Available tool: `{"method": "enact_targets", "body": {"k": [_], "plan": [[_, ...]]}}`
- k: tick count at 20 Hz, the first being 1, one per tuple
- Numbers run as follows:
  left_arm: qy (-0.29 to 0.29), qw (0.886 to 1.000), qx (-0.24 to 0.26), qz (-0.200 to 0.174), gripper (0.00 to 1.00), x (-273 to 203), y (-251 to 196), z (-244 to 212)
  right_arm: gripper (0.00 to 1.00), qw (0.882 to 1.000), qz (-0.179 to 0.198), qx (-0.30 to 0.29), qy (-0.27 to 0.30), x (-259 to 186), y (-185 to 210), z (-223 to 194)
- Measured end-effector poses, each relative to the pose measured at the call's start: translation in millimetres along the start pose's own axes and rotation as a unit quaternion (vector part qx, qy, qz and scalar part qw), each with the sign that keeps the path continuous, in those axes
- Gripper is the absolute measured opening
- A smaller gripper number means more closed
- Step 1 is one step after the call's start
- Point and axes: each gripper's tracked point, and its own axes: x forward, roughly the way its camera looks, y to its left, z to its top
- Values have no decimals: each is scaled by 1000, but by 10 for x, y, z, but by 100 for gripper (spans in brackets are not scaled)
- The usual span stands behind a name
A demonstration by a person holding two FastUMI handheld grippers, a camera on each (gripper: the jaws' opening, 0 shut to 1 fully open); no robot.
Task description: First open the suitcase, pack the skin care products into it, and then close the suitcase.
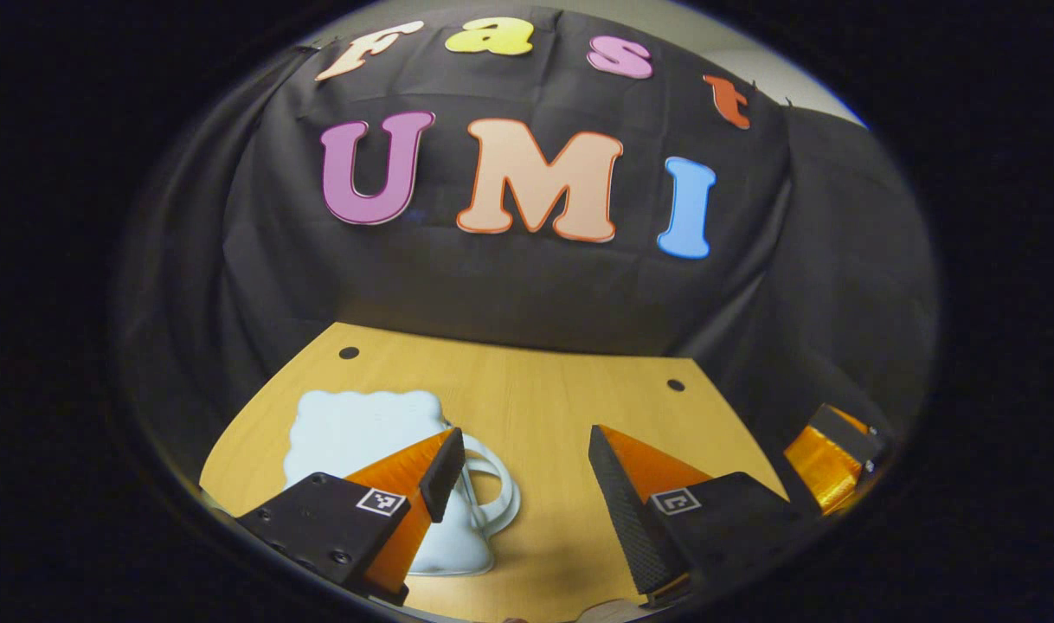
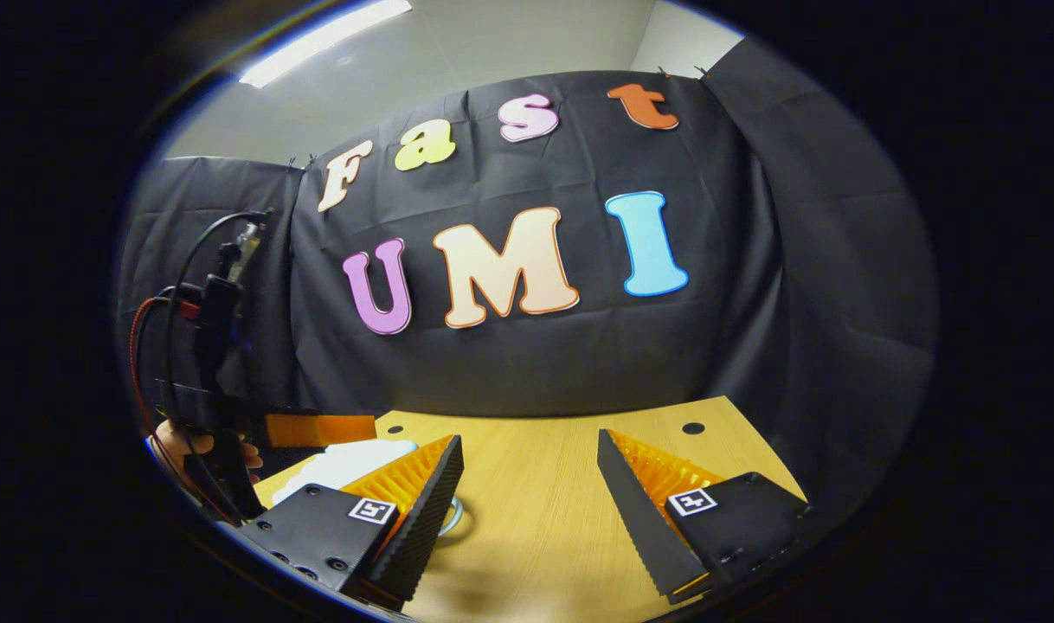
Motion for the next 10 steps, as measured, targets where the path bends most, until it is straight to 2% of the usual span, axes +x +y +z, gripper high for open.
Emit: {"method": "enact_targets", "body": {"k": [3, 4, 5, 7, 8, 10], "plan": [[-47, 999, -11, -13, 87, -70, -25, 172, 98, 1000, -8, -10, -15, -27, 37, 89], [-45, 999, -12, -16, 88, -78, -25, 175, 94, 1000, -10, -12, -18, -45, 60, 99], [-40, 999, -12, -23, 87, -87, -4, 146, 98, 1000, -13, -13, -20, -54, 77, 103], [-30, 999, -6, -35, 93, -69, 7, 105, 98, 999, -21, -14, -20, -61, 88, 109], [-28, 999, -4, -38, 93, -62, 25, 110, 94, 999, -25, -13, -14, -86, 103, 80], [-21, 998, -3, -51, 92, -17, 29, 95, 98, 999, -35, -19, -19, -130, 120, 100]]}}
